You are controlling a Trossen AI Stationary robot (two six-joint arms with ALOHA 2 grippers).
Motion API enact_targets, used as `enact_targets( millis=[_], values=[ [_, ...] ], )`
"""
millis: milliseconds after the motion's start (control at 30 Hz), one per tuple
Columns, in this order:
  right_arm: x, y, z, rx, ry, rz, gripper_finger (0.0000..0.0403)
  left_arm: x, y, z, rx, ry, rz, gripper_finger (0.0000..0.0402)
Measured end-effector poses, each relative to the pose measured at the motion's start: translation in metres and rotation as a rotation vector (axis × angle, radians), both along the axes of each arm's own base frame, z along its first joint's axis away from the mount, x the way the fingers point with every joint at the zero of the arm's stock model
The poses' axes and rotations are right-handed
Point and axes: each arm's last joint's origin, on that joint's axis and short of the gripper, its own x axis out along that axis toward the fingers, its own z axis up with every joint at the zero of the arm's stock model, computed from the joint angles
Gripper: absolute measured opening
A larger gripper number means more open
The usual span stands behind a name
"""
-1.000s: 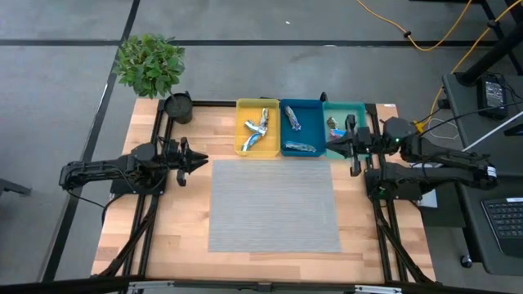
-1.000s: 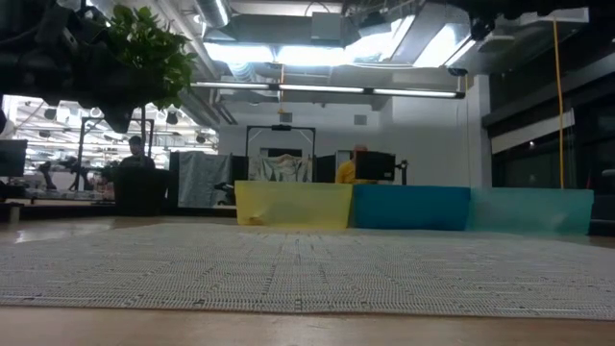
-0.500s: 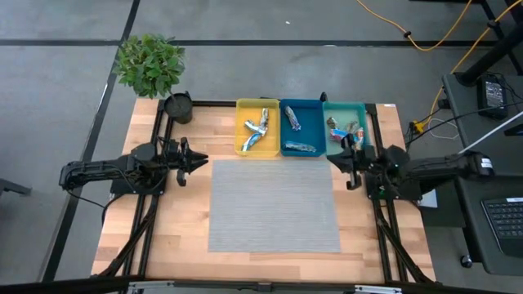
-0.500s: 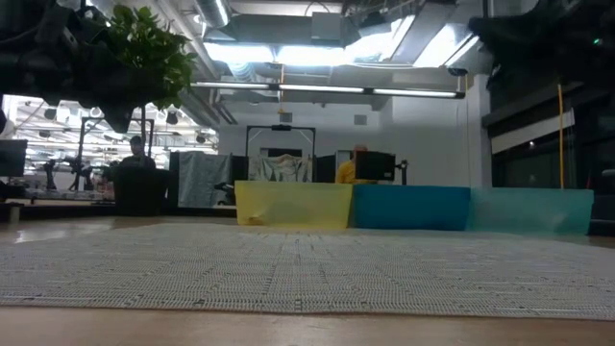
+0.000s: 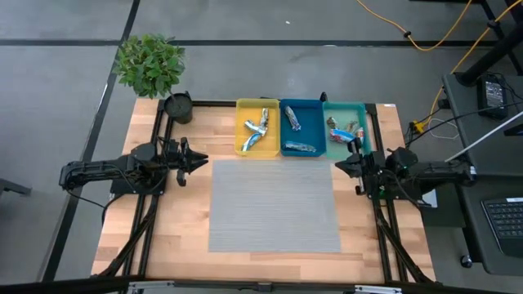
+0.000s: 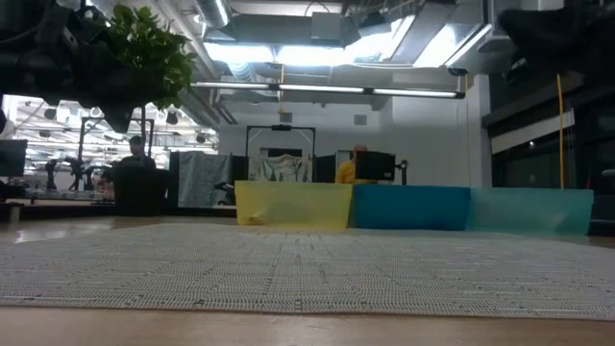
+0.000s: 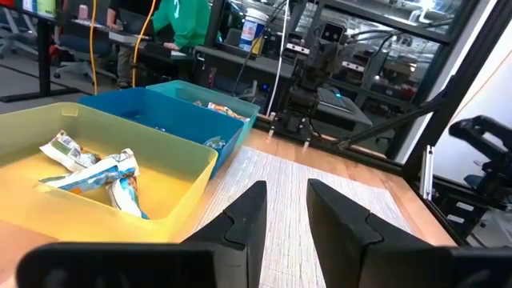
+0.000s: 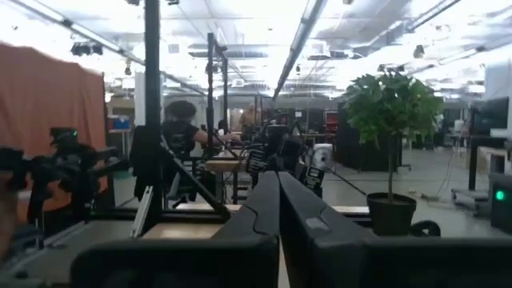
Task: Pick and place Granola Bars by type
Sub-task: Return to Home Position
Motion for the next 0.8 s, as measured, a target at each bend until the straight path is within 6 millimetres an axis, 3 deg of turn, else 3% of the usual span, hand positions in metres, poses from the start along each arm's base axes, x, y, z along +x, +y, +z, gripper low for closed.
enact_targets(
  millis=[200, 367, 800],
  values=[
    [-0.008, 0.001, -0.005, -0.091, 0.023, 0.002, 0.0002, 0.000, 0.000, 0.000, 0.000, 0.000, 0.000, 0.0085],
    [-0.004, 0.001, -0.023, -0.110, 0.212, 0.011, 0.0002, 0.000, 0.000, 0.000, 0.001, -0.005, -0.001, 0.0082],
    [-0.003, 0.000, -0.030, -0.161, 0.287, -0.028, 0.0003, 0.000, 0.000, 0.001, 0.001, -0.007, -0.001, 0.0083]
  ],
)
